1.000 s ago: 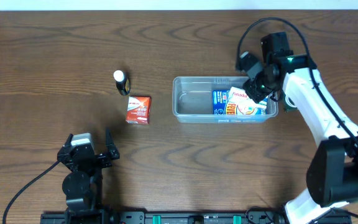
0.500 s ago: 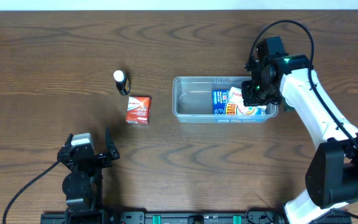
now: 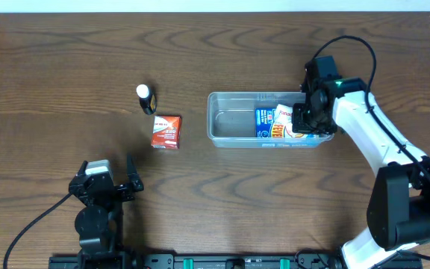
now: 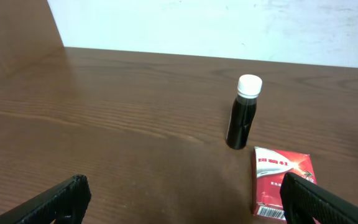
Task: Pack container
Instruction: 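Lower the Panadol box into the container beside the Kool Fever box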
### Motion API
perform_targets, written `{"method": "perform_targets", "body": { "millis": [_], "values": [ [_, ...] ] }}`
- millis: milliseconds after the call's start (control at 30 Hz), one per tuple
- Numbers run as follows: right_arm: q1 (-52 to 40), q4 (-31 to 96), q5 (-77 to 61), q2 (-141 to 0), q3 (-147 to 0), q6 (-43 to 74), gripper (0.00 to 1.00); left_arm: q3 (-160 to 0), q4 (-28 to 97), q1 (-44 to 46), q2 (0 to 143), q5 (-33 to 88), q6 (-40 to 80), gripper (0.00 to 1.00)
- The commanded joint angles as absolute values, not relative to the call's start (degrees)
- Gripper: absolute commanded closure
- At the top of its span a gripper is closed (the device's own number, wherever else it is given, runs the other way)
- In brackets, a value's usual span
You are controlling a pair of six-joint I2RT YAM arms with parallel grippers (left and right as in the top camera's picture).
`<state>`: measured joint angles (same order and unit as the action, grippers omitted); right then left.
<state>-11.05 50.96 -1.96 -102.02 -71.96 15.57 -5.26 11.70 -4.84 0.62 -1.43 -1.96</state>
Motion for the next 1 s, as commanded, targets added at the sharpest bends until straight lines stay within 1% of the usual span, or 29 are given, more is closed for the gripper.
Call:
{"method": "perform_targets", "body": {
  "millis": [0,167,700,967],
  "values": [
    [-11.42,48.77,-1.04,-101.36,-69.82,16.71,0.99,-3.64,12.05,-5.19,0.23,-0.82,-2.76,0.02],
    [-11.42,44.91,-0.73,-101.36,-67.57,16.71,0.99,-3.64,12.08,-5.19,0.23,-0.82,-2.76,0.02],
    [-11.42,41.39,0.73,-101.36,-67.33,15.16,0.99,-3.64,12.05,-5.19,0.23,-0.8,-2.76,0.02],
    [-11.42,43.07,-6.61,-100.73,-67.61,13.67,0.99,-3.64,12.08,-5.19,0.23,-0.82,-2.76,0.02]
  ]
}}
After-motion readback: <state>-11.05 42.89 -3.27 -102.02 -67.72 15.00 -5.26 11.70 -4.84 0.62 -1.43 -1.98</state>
